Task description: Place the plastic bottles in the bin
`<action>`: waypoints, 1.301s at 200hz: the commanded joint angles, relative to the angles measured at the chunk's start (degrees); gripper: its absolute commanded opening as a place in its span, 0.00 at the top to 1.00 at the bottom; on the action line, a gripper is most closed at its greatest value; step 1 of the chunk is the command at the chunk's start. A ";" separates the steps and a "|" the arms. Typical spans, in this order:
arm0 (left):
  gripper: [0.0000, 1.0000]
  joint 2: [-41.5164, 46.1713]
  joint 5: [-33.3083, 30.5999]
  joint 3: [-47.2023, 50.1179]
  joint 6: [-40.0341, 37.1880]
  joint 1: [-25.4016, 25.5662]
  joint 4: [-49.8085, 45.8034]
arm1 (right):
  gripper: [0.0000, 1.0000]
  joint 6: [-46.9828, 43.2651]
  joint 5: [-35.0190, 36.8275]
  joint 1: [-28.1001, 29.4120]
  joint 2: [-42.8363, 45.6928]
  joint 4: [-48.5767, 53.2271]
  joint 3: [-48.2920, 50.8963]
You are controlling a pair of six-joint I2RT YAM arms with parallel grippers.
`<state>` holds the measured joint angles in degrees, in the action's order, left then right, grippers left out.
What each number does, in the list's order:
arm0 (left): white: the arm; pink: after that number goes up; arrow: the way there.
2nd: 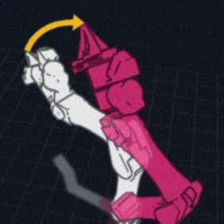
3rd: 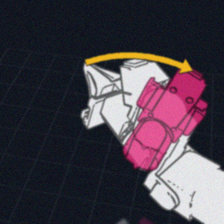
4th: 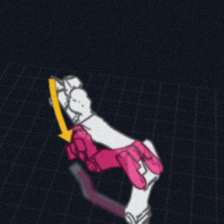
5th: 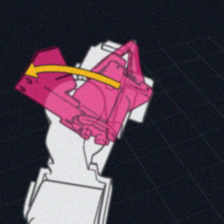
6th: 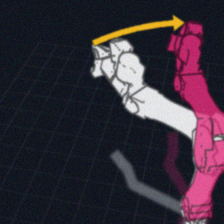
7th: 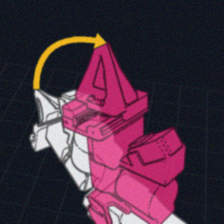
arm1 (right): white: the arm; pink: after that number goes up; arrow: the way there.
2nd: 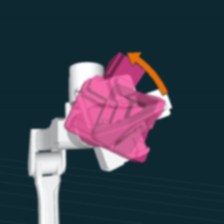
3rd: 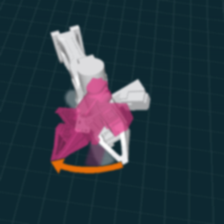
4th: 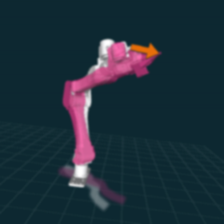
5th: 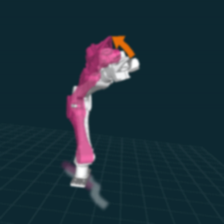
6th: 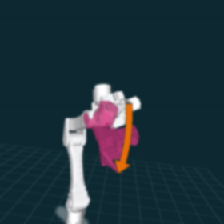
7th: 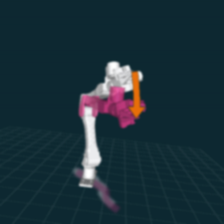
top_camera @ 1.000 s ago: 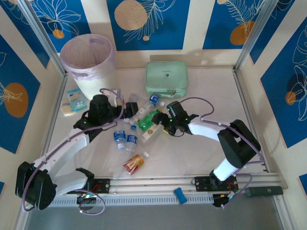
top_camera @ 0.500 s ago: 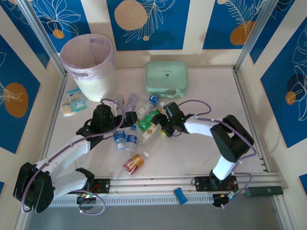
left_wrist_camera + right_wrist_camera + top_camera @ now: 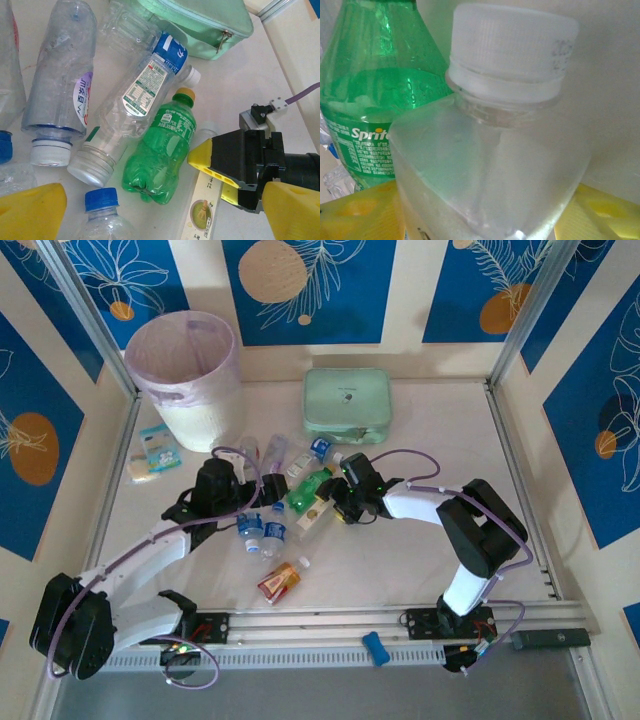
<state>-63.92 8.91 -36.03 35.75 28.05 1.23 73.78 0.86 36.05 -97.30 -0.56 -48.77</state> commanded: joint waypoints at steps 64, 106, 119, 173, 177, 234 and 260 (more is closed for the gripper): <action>0.00 -1.66 4.16 -0.79 0.30 1.02 2.63 | 0.46 -3.26 1.19 -1.48 6.11 0.59 2.78; 0.00 -5.98 12.23 -1.62 0.64 1.69 6.86 | 0.48 -8.83 -4.53 -4.41 10.50 -0.82 3.75; 0.00 -7.57 14.90 -2.09 0.67 2.13 7.43 | 0.49 -11.13 -5.29 -5.23 11.95 -0.06 3.94; 0.00 -12.81 23.11 -3.60 0.68 4.06 8.07 | 0.50 -19.12 -9.06 -7.95 16.27 2.72 3.55; 0.00 -13.17 23.46 -3.69 0.72 4.25 8.23 | 0.50 -19.48 -9.67 -8.22 16.46 2.54 3.59; 0.00 -17.60 26.16 -4.62 3.82 7.04 13.60 | 0.50 -22.72 -15.03 -9.21 18.96 -0.06 2.80; 0.03 -20.01 27.70 -4.95 7.03 7.87 19.22 | 0.50 -22.55 -16.86 -9.24 19.15 -2.79 3.47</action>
<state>-81.97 33.34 -39.07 39.46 34.87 13.32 52.66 -12.03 26.92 -79.46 -0.14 -45.60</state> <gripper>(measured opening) 0.983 0.630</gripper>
